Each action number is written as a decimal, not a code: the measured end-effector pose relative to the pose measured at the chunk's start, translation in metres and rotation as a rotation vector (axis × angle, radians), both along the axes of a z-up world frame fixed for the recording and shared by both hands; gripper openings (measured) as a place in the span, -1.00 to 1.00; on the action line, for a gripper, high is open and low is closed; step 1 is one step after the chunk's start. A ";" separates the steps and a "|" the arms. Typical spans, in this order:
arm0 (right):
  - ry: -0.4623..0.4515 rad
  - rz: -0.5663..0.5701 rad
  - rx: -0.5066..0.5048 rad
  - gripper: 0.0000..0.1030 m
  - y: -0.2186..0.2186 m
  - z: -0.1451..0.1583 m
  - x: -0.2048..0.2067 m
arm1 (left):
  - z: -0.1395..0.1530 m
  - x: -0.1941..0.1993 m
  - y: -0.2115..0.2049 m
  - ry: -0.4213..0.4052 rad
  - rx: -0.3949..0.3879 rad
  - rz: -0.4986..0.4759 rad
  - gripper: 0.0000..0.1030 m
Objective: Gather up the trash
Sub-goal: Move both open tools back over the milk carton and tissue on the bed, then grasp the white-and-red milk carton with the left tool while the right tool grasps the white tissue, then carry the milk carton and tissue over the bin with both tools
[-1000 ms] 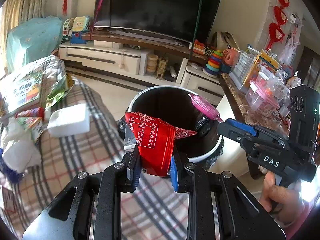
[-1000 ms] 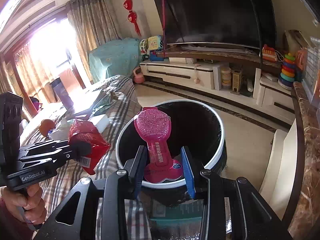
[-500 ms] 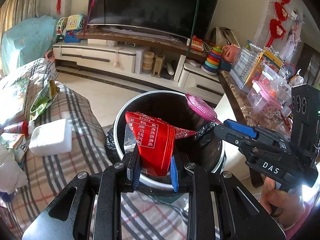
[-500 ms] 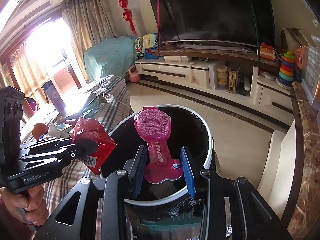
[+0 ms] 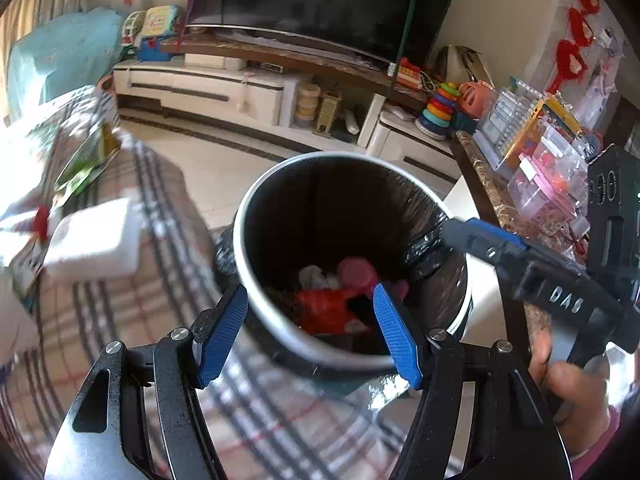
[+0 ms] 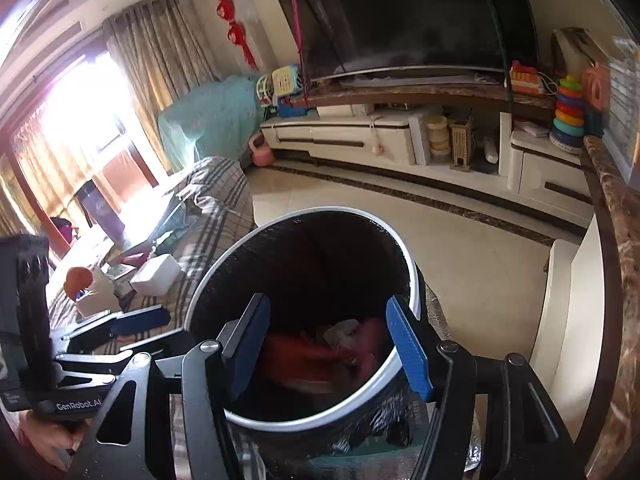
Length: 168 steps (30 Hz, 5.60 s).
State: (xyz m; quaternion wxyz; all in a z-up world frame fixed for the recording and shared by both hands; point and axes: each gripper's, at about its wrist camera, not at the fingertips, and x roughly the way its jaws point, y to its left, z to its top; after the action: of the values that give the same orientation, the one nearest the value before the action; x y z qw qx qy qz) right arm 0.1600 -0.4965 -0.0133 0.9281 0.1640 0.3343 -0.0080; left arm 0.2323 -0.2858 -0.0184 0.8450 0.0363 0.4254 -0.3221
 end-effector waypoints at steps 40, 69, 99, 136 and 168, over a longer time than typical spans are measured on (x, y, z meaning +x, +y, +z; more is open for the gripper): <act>-0.021 0.332 0.072 0.85 0.210 -0.015 -0.012 | -0.024 -0.071 0.291 -0.013 -0.022 0.544 0.33; -0.013 0.430 0.134 0.84 0.272 -0.014 0.070 | -0.029 -0.018 0.317 -0.028 0.090 0.541 0.79; -0.023 0.297 0.143 -0.66 0.173 -0.017 -0.009 | -0.016 -0.056 0.225 -0.102 0.029 0.344 0.75; -0.119 0.139 0.139 -0.66 0.088 0.003 -0.076 | 0.002 -0.078 0.097 -0.129 0.085 0.143 0.76; -0.132 0.039 0.120 -0.66 0.039 0.010 -0.076 | 0.009 -0.058 0.033 -0.141 0.086 0.049 0.76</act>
State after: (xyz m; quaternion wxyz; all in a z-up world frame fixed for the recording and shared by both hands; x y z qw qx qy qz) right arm 0.0841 -0.4576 -0.0038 0.9365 0.2131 0.2753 0.0408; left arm 0.1743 -0.2524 -0.0089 0.8781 0.0846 0.3791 -0.2793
